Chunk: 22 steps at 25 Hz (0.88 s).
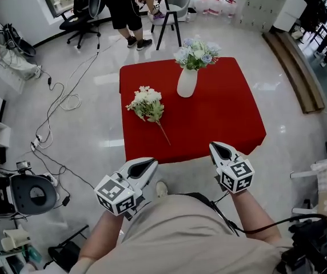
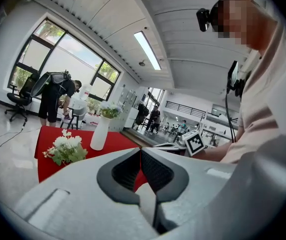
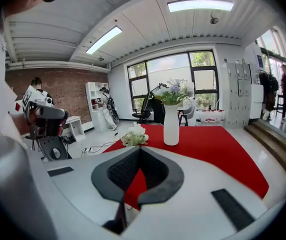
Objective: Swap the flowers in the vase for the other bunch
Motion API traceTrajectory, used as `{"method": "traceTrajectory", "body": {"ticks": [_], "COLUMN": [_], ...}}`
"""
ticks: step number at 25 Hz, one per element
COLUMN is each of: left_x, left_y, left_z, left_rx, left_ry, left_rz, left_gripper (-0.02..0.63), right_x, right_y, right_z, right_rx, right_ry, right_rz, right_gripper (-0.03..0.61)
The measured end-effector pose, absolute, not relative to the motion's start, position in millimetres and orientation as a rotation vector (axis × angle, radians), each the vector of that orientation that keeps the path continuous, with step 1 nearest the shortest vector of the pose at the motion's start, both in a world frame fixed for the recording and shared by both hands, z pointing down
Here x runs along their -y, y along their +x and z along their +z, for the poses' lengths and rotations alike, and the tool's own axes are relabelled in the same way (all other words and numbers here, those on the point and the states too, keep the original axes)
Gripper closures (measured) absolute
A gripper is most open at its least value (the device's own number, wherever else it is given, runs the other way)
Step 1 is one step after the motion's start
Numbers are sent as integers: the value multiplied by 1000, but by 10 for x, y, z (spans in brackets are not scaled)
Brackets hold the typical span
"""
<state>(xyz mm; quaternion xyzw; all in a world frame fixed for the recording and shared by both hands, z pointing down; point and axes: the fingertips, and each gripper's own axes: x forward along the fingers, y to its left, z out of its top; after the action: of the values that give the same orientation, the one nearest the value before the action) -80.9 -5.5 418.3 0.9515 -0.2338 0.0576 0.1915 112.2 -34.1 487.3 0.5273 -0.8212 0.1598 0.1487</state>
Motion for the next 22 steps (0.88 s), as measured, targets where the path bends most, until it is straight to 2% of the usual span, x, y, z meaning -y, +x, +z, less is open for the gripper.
{"method": "traceTrajectory", "body": {"ticks": [7, 22], "left_x": [-90, -976], "left_y": [-637, -153], "left_z": [4276, 4209], "left_rx": [663, 599], "left_ry": [2674, 2700], "left_rz": [193, 285], "left_gripper": [606, 606], "right_x": [-85, -1029], "right_y": [978, 1221], "right_z": [4912, 4712], "right_rx": [2406, 2447], "right_ry": [1405, 1444], "right_rz": [415, 451], "right_gripper": [566, 566]}}
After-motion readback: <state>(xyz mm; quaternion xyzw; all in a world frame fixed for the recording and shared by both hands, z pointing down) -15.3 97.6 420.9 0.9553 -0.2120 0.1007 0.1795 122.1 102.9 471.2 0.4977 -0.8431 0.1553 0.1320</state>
